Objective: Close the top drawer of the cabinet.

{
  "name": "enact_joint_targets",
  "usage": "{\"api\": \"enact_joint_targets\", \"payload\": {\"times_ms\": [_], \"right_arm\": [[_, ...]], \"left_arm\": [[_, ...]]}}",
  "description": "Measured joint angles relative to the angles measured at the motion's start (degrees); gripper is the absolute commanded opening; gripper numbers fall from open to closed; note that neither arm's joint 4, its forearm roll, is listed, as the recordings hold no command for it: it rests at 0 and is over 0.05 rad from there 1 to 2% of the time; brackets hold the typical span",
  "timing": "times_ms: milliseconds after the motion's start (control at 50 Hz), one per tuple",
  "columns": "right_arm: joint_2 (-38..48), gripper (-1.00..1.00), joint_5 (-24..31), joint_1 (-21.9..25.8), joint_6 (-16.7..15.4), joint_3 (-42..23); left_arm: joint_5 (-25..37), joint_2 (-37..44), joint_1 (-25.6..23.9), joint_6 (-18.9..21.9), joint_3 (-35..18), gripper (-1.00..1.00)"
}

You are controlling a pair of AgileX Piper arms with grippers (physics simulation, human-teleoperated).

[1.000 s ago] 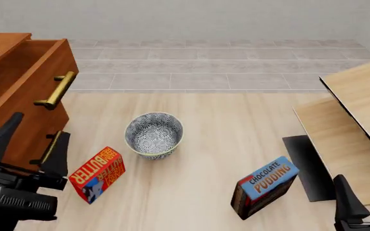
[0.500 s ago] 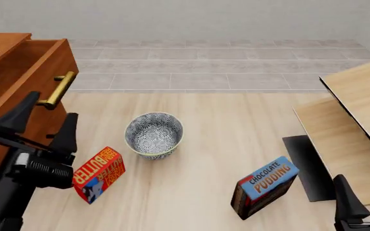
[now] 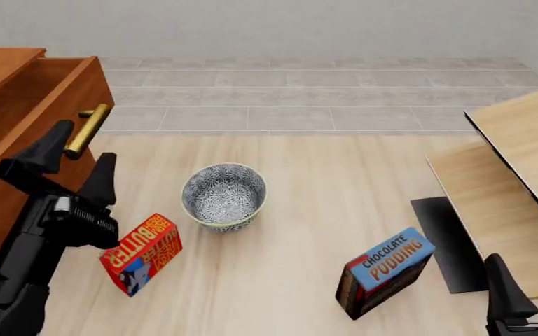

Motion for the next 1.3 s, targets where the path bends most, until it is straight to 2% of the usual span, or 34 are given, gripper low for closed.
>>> {"api": "enact_joint_targets", "payload": {"times_ms": [280,760,1300], "right_arm": [[0.0,1.00,-0.1,0.0,0.1,0.0],[0.0,1.00,-0.2,0.0,0.2,0.0],[0.0,1.00,-0.4,0.1,0.3,0.0]], "left_arm": [[0.0,4.9,1.6,3.4,-1.9,1.00],[0.0,11.4,6.0,4.2,-5.3,1.00],[0.0,15.3,7.5,7.7,-6.9,1.00]]}}
